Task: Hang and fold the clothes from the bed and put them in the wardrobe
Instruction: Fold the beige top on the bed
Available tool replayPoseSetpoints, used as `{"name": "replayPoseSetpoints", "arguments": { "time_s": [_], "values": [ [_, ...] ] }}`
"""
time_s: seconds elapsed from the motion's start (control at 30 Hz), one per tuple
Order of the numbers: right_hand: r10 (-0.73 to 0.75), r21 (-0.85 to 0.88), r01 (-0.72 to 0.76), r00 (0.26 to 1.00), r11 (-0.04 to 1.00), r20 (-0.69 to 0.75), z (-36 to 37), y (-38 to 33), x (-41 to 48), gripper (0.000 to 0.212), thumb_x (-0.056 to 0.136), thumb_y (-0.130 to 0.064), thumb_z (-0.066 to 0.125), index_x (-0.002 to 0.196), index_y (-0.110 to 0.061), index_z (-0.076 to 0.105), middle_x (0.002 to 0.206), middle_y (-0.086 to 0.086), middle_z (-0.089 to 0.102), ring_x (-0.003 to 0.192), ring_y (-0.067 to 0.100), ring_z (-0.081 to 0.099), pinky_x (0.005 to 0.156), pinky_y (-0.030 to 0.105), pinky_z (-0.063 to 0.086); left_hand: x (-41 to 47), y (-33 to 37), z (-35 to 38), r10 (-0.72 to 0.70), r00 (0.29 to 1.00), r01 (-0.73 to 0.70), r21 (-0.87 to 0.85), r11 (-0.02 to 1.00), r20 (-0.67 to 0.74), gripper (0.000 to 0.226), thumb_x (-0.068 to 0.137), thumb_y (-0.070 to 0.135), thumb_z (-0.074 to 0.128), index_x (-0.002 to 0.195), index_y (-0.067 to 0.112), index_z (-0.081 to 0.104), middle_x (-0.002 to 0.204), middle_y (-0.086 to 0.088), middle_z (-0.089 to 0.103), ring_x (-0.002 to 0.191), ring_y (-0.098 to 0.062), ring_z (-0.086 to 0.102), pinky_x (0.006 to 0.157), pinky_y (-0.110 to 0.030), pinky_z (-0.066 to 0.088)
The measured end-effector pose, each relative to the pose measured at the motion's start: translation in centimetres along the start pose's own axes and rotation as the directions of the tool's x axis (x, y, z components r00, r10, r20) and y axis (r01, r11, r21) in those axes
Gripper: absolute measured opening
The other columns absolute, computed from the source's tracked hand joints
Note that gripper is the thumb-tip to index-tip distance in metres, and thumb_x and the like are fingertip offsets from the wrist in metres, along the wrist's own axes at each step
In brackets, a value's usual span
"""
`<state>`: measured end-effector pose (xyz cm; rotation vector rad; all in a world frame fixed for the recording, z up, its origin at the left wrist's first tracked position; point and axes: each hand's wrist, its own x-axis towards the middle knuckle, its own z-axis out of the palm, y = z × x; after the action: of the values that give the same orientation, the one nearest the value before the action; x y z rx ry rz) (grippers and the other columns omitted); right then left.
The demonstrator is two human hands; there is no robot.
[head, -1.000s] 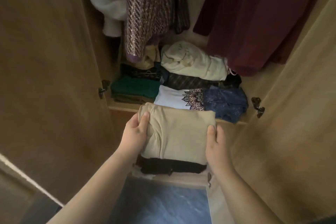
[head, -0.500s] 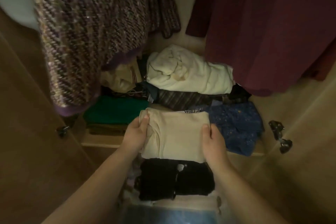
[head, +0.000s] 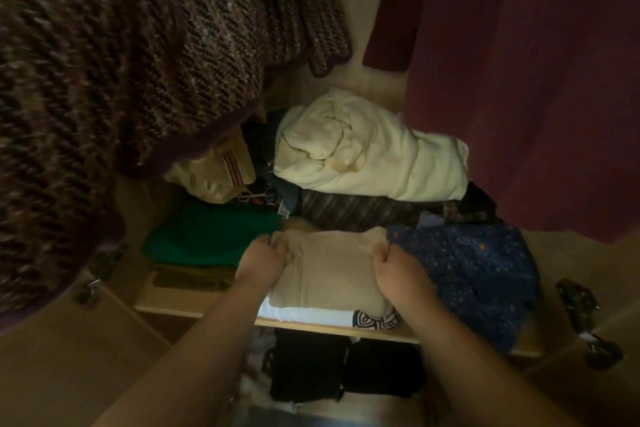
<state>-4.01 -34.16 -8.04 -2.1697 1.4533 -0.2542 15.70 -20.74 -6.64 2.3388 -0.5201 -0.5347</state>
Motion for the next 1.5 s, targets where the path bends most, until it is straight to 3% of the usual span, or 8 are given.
{"name": "replayPoseSetpoints", "arguments": {
  "time_s": [0.13,0.2,0.27,0.33,0.47,0.77,1.13,1.5],
  "values": [
    [-0.141,-0.141,0.112,0.967,0.984,-0.212,-2.1,-0.1,-0.2,0.063,0.094,-0.063,0.02,0.119,-0.017,0.054,0.114,0.006,0.06,0.105,0.026,0.06,0.076,0.038,0.046,-0.3,0.2,-1.3,0.156,0.969,-0.146,0.066,0.987,-0.194,0.027,0.1,0.033,0.045,0.117,0.013,0.045,0.117,-0.015,0.056,0.102,-0.032,0.055,0.084,-0.04,0.045],
    [-0.385,-0.17,0.345,0.845,0.923,-0.37,-2.8,-1.1,-0.7,0.055,0.096,-0.054,0.025,0.125,-0.016,0.053,0.12,0.004,0.057,0.114,0.023,0.055,0.086,0.037,0.049,-1.4,0.8,-1.1,0.46,0.85,-0.394,0.269,0.879,-0.257,0.034,0.097,0.029,0.047,0.124,0.011,0.051,0.122,-0.013,0.056,0.114,-0.03,0.053,0.098,-0.041,0.044],
    [-0.603,-0.241,0.553,0.72,0.798,-0.344,-2.3,-2.1,-1.3,0.054,0.1,-0.045,0.029,0.138,-0.012,0.049,0.138,0.008,0.053,0.132,0.024,0.045,0.107,0.039,0.041,-3.0,1.4,0.2,0.737,0.654,-0.623,0.431,0.652,-0.169,0.047,0.095,0.034,0.04,0.137,0.013,0.05,0.138,-0.007,0.054,0.132,-0.027,0.047,0.114,-0.036,0.03],
    [-0.672,-0.346,0.602,0.729,0.72,-0.131,-0.7,-2.3,-1.8,0.063,0.102,-0.047,0.023,0.149,-0.008,0.038,0.155,0.012,0.038,0.147,0.027,0.028,0.121,0.042,0.023,-4.2,1.2,2.0,0.75,0.657,-0.657,0.546,0.52,0.077,0.062,0.099,0.051,0.025,0.153,0.022,0.032,0.159,0.002,0.033,0.151,-0.023,0.022,0.123,-0.041,0.005],
    [-0.543,-0.387,0.544,0.83,0.744,0.124,2.3,-1.2,-1.3,0.073,0.101,-0.055,0.019,0.156,-0.008,0.022,0.162,0.012,0.024,0.151,0.024,0.015,0.124,0.037,0.004,-3.6,-0.7,3.9,0.547,0.797,-0.557,0.662,0.502,0.255,0.074,0.093,0.061,-0.003,0.16,0.03,0.006,0.167,0.003,0.01,0.154,-0.016,0.001,0.123,-0.048,-0.006],
    [-0.505,-0.308,0.51,0.857,0.803,0.102,1.1,-2.1,-1.8,0.067,0.101,-0.053,0.026,0.154,-0.012,0.027,0.162,0.009,0.026,0.15,0.023,0.018,0.123,0.035,0.006,-3.5,0.1,3.4,0.55,0.79,-0.579,0.627,0.521,0.271,0.069,0.096,0.059,0.007,0.158,0.029,0.018,0.165,0.002,0.021,0.152,-0.019,0.011,0.123,-0.043,0.0],
    [-0.317,-0.322,0.229,0.914,0.919,-0.254,-4.0,-0.1,-15.0,0.06,0.098,-0.044,0.041,0.152,-0.018,0.036,0.159,0.007,0.034,0.149,0.025,0.025,0.121,0.044,0.021,-12.4,-0.2,-1.6,0.78,0.568,-0.775,0.489,0.4,0.262,0.061,0.101,0.053,0.023,0.156,0.027,0.024,0.164,-0.003,0.024,0.153,-0.023,0.011,0.122,-0.042,0.004],
    [0.163,-0.246,-0.292,0.885,0.924,-0.436,-3.9,9.8,-42.0,0.056,0.095,-0.039,0.044,0.144,-0.01,0.045,0.15,0.013,0.046,0.143,0.029,0.035,0.119,0.043,0.026,-32.4,-5.0,3.2,0.807,0.217,-0.976,0.136,0.17,0.549,0.059,0.101,0.053,0.028,0.154,0.028,0.026,0.161,-0.003,0.03,0.15,-0.025,0.02,0.121,-0.043,0.017]
  ]
}}
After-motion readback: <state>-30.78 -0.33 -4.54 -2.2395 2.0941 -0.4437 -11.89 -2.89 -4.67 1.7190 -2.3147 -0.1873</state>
